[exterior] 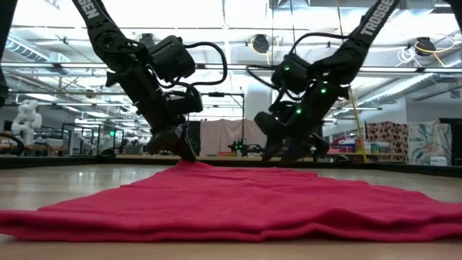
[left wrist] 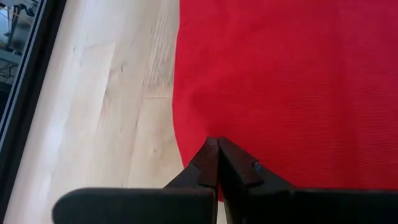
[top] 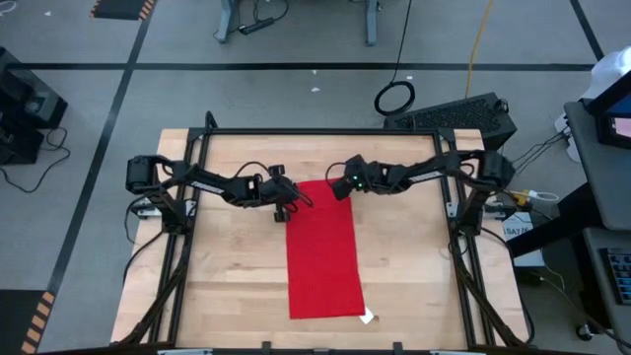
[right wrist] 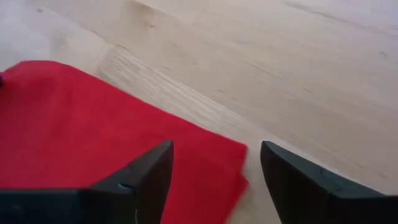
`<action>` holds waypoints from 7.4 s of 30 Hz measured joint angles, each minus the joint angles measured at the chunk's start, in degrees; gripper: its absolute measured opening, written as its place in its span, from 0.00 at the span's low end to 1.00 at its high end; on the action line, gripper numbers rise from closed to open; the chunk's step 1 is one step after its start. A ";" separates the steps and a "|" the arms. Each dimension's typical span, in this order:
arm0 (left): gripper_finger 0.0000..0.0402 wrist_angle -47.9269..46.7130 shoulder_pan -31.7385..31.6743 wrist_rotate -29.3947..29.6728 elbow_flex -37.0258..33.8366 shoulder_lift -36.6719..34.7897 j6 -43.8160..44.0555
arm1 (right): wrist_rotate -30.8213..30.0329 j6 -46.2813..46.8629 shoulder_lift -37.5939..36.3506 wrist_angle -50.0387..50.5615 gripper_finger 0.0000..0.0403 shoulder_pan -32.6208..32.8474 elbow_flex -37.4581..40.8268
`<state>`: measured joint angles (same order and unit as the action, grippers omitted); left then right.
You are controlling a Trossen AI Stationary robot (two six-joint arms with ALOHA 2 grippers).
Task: Roll napkin
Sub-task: Fold the red napkin
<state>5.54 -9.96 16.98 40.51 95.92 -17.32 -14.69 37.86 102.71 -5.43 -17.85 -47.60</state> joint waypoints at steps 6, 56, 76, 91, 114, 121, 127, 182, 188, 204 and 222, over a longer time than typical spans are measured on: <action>0.01 -0.40 0.03 -0.25 0.00 -0.04 0.31 | -0.96 0.17 3.78 5.12 0.52 0.86 -3.99; 0.64 -5.81 -3.07 -0.95 -0.33 -7.32 21.29 | -13.93 -9.46 3.55 6.62 0.00 12.79 -4.22; 0.77 -4.98 -8.71 -7.53 -0.33 -3.95 22.80 | -13.98 -10.53 3.48 6.54 0.01 12.72 -4.24; 0.48 -2.92 -8.71 -9.13 -0.12 1.44 18.36 | -14.13 -11.15 3.48 6.40 0.01 12.70 -4.28; 0.01 1.57 -7.53 1.60 0.02 -11.87 15.44 | -19.32 -30.54 -12.85 6.52 0.01 7.92 -4.30; 0.01 0.81 -7.17 4.03 0.04 -17.32 15.25 | -9.70 -30.02 -17.90 6.79 0.01 5.46 -4.33; 0.01 -2.38 -3.68 1.26 0.04 -18.21 15.32 | -5.95 -27.96 -17.52 8.61 0.01 8.32 -4.33; 0.01 -9.17 24.56 3.03 0.07 -18.21 21.33 | -4.47 -11.25 -13.17 19.95 0.01 37.27 -4.26; 0.01 -5.94 24.62 3.22 0.22 -19.28 18.48 | -5.54 -12.02 -13.87 19.98 0.01 37.05 -4.26; 0.01 -6.94 27.81 2.82 0.22 -25.11 18.48 | -7.90 -11.08 -16.69 19.03 0.01 40.87 -5.66; 0.01 1.10 24.87 18.19 0.17 -25.01 6.64 | -25.41 -24.54 -20.45 16.28 0.01 35.73 -5.70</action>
<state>6.64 14.90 35.17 40.69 70.91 -10.68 -40.10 13.32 82.26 10.85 17.88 -53.30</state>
